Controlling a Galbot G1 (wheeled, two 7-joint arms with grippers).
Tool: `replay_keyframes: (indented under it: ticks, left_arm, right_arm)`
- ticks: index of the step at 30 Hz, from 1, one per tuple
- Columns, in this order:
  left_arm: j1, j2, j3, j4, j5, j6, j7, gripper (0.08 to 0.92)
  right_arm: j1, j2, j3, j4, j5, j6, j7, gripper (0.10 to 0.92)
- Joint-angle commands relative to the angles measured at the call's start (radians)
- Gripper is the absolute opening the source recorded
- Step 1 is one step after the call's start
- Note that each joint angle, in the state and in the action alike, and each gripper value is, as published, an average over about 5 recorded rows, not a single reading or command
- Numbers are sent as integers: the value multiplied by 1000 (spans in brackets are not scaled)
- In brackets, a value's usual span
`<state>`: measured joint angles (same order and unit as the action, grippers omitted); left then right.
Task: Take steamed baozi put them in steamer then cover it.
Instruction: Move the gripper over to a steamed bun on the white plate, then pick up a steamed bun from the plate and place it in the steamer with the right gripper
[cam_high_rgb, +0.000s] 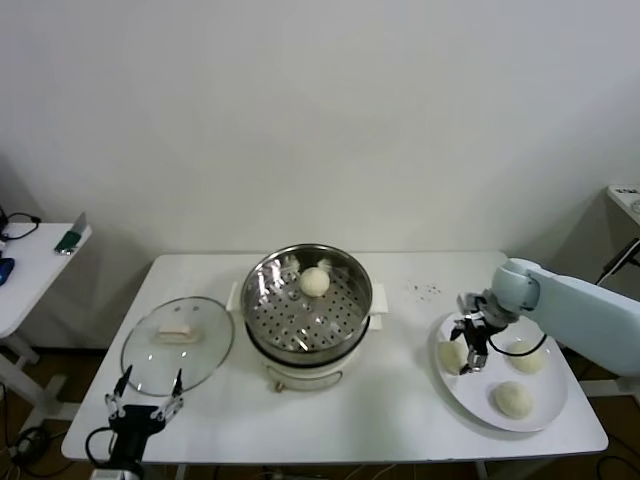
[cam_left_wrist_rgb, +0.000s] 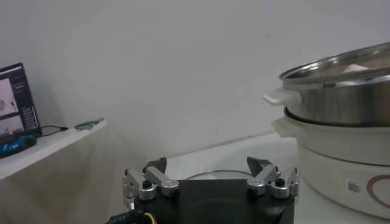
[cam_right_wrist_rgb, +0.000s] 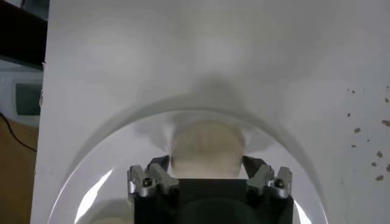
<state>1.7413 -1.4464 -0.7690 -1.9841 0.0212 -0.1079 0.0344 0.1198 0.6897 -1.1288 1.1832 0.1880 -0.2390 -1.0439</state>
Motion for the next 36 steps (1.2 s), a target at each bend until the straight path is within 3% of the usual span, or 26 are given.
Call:
replay_keyframes:
  ticks: [1, 9, 16, 25, 30, 36]
  left_arm:
    - [3, 0, 2, -4, -7, 6, -2, 823]
    - [7, -3, 4, -15, 1, 10, -5, 823]
    - [12, -1, 13, -13, 14, 7, -8, 823]
    - [15, -3, 45, -55, 17, 18, -8, 823]
    - [13, -6, 56, -63, 17, 16, -8, 823]
    - [10, -15, 64, -63, 15, 13, -10, 823]
  right_arm:
    - [6, 6, -1, -12, -4, 2, -2, 729]
    - [112, -22, -64, 26, 48, -2, 6, 708]
    - [482, -8, -302, 79, 236, -10, 8, 712]
    - [870, 229, -564, 36, 505, 17, -10, 712]
    - [920, 392, -570, 2, 644, -2, 6, 715]
    - [842, 560, -506, -39, 710, -47, 51, 721]
